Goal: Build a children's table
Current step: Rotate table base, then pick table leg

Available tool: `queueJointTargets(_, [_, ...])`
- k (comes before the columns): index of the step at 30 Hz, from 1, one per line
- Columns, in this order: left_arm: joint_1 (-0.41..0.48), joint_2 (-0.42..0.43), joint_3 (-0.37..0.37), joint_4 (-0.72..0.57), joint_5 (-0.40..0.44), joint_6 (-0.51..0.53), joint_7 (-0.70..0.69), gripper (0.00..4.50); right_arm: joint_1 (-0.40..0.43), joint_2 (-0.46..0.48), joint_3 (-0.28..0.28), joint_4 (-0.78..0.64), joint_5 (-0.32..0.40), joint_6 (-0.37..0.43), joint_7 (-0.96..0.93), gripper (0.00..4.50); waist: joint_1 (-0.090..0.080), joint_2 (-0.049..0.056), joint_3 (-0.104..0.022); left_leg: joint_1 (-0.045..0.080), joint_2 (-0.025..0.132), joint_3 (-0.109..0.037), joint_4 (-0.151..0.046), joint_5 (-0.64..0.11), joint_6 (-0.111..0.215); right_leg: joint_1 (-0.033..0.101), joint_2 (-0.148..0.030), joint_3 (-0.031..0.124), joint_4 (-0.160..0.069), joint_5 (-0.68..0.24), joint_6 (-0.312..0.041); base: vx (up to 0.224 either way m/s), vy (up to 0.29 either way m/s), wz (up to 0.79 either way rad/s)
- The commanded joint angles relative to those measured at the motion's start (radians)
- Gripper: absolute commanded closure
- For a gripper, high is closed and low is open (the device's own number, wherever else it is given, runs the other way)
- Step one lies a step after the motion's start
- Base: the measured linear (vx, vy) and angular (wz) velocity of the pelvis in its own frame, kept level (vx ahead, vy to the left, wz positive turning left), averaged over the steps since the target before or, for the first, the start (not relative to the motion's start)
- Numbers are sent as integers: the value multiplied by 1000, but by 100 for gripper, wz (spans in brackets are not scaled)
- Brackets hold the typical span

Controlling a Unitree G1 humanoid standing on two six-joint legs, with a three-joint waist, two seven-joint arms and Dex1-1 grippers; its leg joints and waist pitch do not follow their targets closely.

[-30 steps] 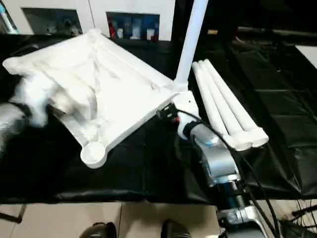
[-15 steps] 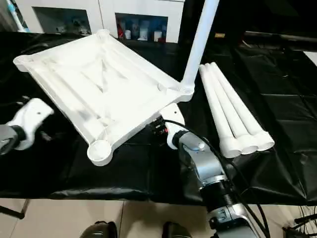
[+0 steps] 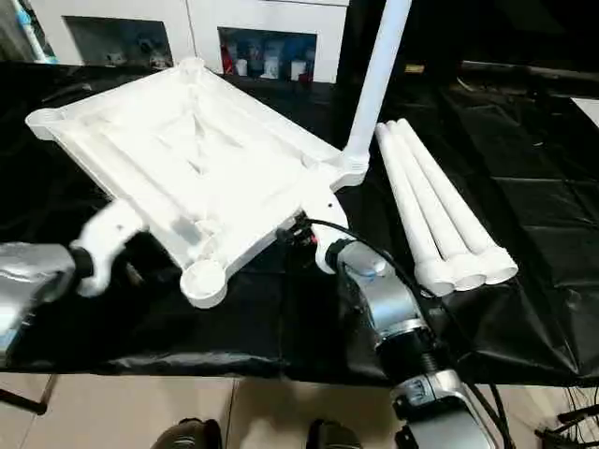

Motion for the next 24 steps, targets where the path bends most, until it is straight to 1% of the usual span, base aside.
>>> queueJointTargets(1, [-30, -77, -34, 42, 6, -26, 61, 3, -16, -23, -27, -60, -20, 32, -36, 102, -1, 25, -94, 50, 33, -15, -72, -309, -20, 39, -32, 30, -75, -265, -183, 0, 0, 0])
queueJointTargets(2, [-31, -80, -34, 44, 6, -27, 63, 3, -16, -24, -28, -62, -21, 35, -37, 102, 1, 24, -95, 50, 32, -16, -71, -317, -20, 41, -35, 30, -74, -275, -181, 0, 0, 0])
queueJointTargets(3, [-45, -114, -38, 65, 6, -38, 87, 3, -22, -37, -40, -79, -28, 60, -53, 102, -1, 32, -94, 40, 32, -23, -76, -322, -23, 50, -38, 28, -71, -294, -174, 0, 0, 0])
queueJointTargets(4, [-65, -153, -40, 99, 6, -54, 110, 3, -29, -54, -62, -103, -20, 93, -56, 102, -4, 28, -93, 40, 30, -24, -77, -333, -24, 50, -34, 26, -76, -313, -158, 0, 0, 0])
queueJointTargets(5, [-65, -153, -40, 99, 6, -54, 110, 3, -29, -54, -62, -103, -20, 93, -56, 102, -3, 26, -95, 42, 30, -23, -76, -335, -25, 49, -35, 27, -77, -316, -154, 0, 0, 0])
queueJointTargets(6, [-96, -196, -45, 153, 16, -82, 138, 3, -38, -74, -97, -133, -1, 131, -58, 102, -5, 33, -91, 41, 27, -24, -76, -342, -23, 48, -33, 27, -81, -328, -147, 0, 0, 0])
queueJointTargets(7, [-109, -210, -47, 176, 21, -102, 149, 3, -42, -81, -110, -141, 4, 143, -62, 102, -2, 30, -93, 43, 27, -23, -74, -343, -23, 48, -34, 27, -82, -327, -143, 0, 0, 0])
queueJointTargets(8, [-128, -229, -51, 209, 30, -134, 165, 3, -48, -90, -127, -150, 9, 160, -69, 102, -3, 28, -94, 40, 25, -24, -74, -333, -18, 52, -33, 26, -83, -315, -142, 0, 0, 0])
queueJointTargets(9, [-128, -229, -51, 209, 30, -134, 165, 3, -48, -90, -127, -150, 9, 160, -69, 102, -2, 26, -95, 37, 25, -25, -74, -324, -15, 55, -35, 25, -80, -312, -142, 0, 0, 0])
queueJointTargets(10, [-148, -252, -51, 240, 31, -171, 176, 3, -54, -101, -138, -159, 4, 184, -78, 102, -3, 30, -96, 30, 27, -29, -75, -309, -15, 60, -41, 25, -76, -307, -145, 0, 0, 0])
queueJointTargets(11, [-154, -260, -50, 251, 31, -190, 181, 3, -57, -105, -140, -159, 0, 194, -82, 102, -6, 25, -96, 27, 24, -29, -74, -300, -10, 62, -38, 22, -80, -314, -140, 0, 0, 0])
queueJointTargets(12, [-168, -277, -47, 275, 31, -232, 191, 3, -64, -113, -143, -160, -10, 215, -92, 102, -7, 26, -95, 30, 22, -26, -72, -300, -5, 58, -36, 23, -85, -321, -141, 0, 0, 0])
queueJointTargets(13, [-188, -305, -41, 309, 31, -302, 206, 3, -72, -124, -148, -161, -18, 248, -101, 102, -7, 26, -96, 28, 21, -27, -71, -292, 0, 60, -36, 22, -87, -324, -143, 0, 0, 0])
queueJointTargets(14, [-188, -305, -41, 309, 31, -302, 206, 3, -72, -124, -148, -161, -18, 248, -101, 102, -7, 26, -96, 28, 21, -27, -71, -292, 0, 60, -36, 22, -87, -324, -143, 0, 0, 0])
queueJointTargets(15, [-201, -325, -36, 331, 32, -350, 216, 3, -78, -131, -150, -162, -21, 270, -107, 102, -6, 25, -98, 25, 24, -28, -71, -275, 4, 62, -39, 22, -83, -302, -152, 0, 0, 0])
queueJointTargets(16, [-201, -325, -36, 331, 32, -350, 216, 3, -78, -131, -150, -162, -21, 270, -107, 102, -5, 25, -99, 26, 24, -27, -70, -277, 4, 62, -38, 21, -82, -301, -153, 0, 0, 0])
queueJointTargets(17, [-214, -346, -36, 335, 26, -386, 211, 1, -87, -148, -155, -154, -23, 308, -105, 85, -6, 31, -97, 27, 26, -29, -71, -273, 7, 62, -39, 22, -81, -291, -159, 0, 0, 0])
queueJointTargets(18, [-221, -357, -37, 329, 20, -404, 203, 0, -95, -161, -159, -149, -22, 349, -103, 75, -7, 27, -98, 27, 26, -27, -70, -266, 10, 64, -38, 21, -80, -274, -166, 0, 0, 0])
queueJointTargets(19, [-221, -357, -37, 329, 20, -404, 203, 0, -95, -161, -159, -149, -22, 349, -103, 69, -7, 26, -99, 26, 26, -27, -69, -257, 12, 66, -38, 22, -77, -261, -172, 0, 0, 0])
queueJointTargets(20, [-221, -357, -37, 315, 16, -406, 195, 0, -103, -172, -168, -141, -16, 387, -98, 65, -6, 29, -97, 27, 26, -26, -68, -251, 17, 65, -39, 22, -77, -252, -179, 0, 0, 0])
queueJointTargets(21, [-215, -342, -39, 287, 9, -399, 168, 0, -118, -189, -174, -130, -10, 440, -88, 55, -8, 27, -99, 22, 26, -26, -67, -240, 23, 69, -40, 22, -75, -241, -182, 0, 0, 0])
queueJointTargets(22, [-213, -340, -40, 283, 9, -398, 165, 0, -120, -190, -175, -128, -9, 443, -87, 41, -9, 26, -98, 23, 25, -26, -67, -234, 26, 69, -39, 22, -74, -236, -184, 0, 0, 0])
queueJointTargets(23, [-201, -316, -42, 245, -2, -379, 127, 0, -137, -204, -177, -108, -5, 477, -76, 31, -11, 26, -100, 21, 26, -28, -66, -216, 31, 73, -41, 21, -69, -222, -195, 0, 0, 0])
queueJointTargets(24, [-182, -279, -52, 191, -23, -359, 61, 0, -166, -218, -183, -75, -5, 518, -76, 20, -14, 25, -98, 24, 27, -24, -65, -217, 34, 67, -40, 22, -73, -224, -200, 0, 0, 0])
